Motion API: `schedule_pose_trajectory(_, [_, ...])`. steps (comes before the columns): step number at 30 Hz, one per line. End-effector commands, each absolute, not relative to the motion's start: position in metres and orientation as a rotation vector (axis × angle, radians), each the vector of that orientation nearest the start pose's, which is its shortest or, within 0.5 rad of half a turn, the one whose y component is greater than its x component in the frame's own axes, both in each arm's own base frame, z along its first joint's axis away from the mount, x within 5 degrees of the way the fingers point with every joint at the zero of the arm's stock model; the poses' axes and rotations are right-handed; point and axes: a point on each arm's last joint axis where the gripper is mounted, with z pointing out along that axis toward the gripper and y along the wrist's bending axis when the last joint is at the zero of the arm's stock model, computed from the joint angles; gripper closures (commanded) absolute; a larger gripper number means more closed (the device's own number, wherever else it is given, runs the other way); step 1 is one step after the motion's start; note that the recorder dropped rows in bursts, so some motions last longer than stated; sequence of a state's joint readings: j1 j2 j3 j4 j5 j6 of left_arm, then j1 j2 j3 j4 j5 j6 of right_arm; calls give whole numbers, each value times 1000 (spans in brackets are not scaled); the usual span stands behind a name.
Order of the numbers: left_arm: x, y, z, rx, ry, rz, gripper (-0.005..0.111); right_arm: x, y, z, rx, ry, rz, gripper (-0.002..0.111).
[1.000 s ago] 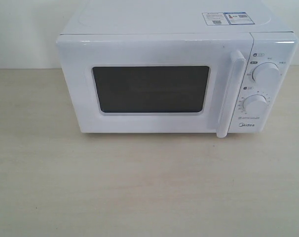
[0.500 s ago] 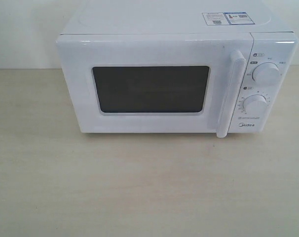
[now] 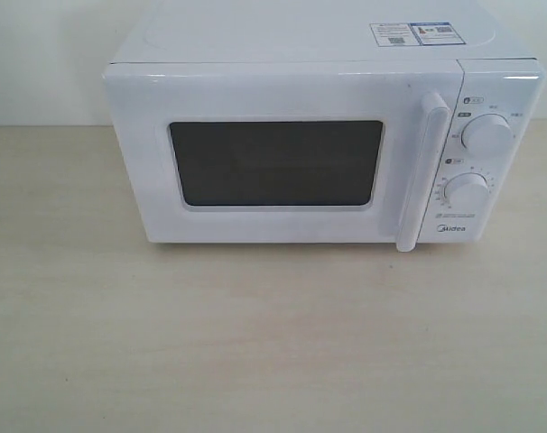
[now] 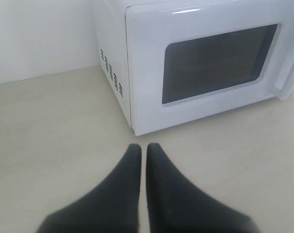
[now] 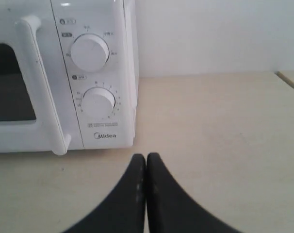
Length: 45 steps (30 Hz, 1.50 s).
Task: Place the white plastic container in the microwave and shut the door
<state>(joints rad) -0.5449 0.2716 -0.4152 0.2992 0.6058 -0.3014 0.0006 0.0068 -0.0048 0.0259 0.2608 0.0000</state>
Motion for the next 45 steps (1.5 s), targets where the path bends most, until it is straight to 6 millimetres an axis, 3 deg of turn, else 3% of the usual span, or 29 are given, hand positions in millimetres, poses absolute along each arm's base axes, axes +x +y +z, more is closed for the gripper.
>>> schedule_pose_trajectory(1, [61, -19, 284, 356, 1881, -240, 102, 54, 0, 183, 15, 1815, 11, 109])
schedule_pose_trajectory(32, [61, -19, 284, 355, 1877, -241, 102, 54, 0, 183, 15, 1817, 11, 109])
schedule_pose_trajectory(39, [66, -19, 290, 184, 1662, -290, 102, 54, 0, 183, 15, 1817, 11, 109])
schedule_pose_trajectory(45, [69, -9, 261, -98, 1595, -308, 102, 54, 0, 183, 15, 1817, 11, 109])
